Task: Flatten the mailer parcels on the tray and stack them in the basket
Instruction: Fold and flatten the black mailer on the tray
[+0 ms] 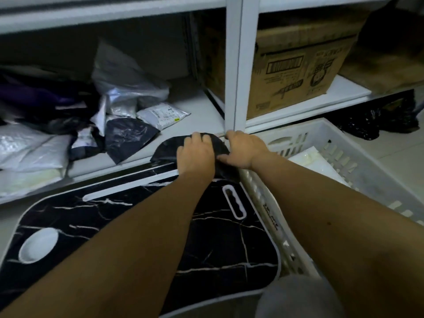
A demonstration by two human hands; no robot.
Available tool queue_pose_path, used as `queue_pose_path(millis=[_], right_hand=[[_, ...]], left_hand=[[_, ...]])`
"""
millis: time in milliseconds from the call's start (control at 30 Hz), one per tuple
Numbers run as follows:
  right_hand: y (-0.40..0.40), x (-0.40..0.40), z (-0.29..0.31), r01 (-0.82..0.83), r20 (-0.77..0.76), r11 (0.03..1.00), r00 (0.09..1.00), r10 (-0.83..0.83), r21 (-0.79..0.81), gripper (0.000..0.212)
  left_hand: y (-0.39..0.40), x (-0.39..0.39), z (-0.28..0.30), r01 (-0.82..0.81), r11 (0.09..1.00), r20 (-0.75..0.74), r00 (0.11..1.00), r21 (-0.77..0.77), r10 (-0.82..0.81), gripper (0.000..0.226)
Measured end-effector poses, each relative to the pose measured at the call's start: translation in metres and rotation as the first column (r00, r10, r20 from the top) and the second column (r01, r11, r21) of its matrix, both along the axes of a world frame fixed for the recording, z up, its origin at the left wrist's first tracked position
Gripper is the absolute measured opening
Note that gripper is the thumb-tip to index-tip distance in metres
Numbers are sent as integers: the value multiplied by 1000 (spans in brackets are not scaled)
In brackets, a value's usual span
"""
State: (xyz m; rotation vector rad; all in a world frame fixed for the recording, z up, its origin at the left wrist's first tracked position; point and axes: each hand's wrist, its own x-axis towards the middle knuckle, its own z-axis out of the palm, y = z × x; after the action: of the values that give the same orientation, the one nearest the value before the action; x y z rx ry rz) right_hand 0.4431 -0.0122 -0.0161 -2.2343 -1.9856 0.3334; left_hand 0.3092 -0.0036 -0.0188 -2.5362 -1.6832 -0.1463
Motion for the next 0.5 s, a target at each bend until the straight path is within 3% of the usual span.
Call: queue_pose_path(millis=[100,167,233,300,400,500], right_hand=[[10,-39,-4,29,53,989,998,-21,-148,109],[14,-58,-21,142,105,971,987,-124,-190,116],[13,-68,-37,245,113,948,968,-226,-202,102],[8,-78,-45,255,100,946,966,-239,-199,79],[-1,-96,-45,198,116,978,975,-190,-61,42],[-3,-112,-33,190,106,978,974,-198,84,33]], left_hand=[[7,-37,-1,-114,972,49,991,-204,127,60],[10,-57,-5,-112,935,84,985,-337,148,72],[11,-68,-9,-53,900,133,984,-432,121,80],[11,-80,-12,8,887,211,972,-462,101,75],[12,-97,-15,-5,922,291,948,-387,127,54],[10,-112,-10,-100,960,310,933,-261,182,48]])
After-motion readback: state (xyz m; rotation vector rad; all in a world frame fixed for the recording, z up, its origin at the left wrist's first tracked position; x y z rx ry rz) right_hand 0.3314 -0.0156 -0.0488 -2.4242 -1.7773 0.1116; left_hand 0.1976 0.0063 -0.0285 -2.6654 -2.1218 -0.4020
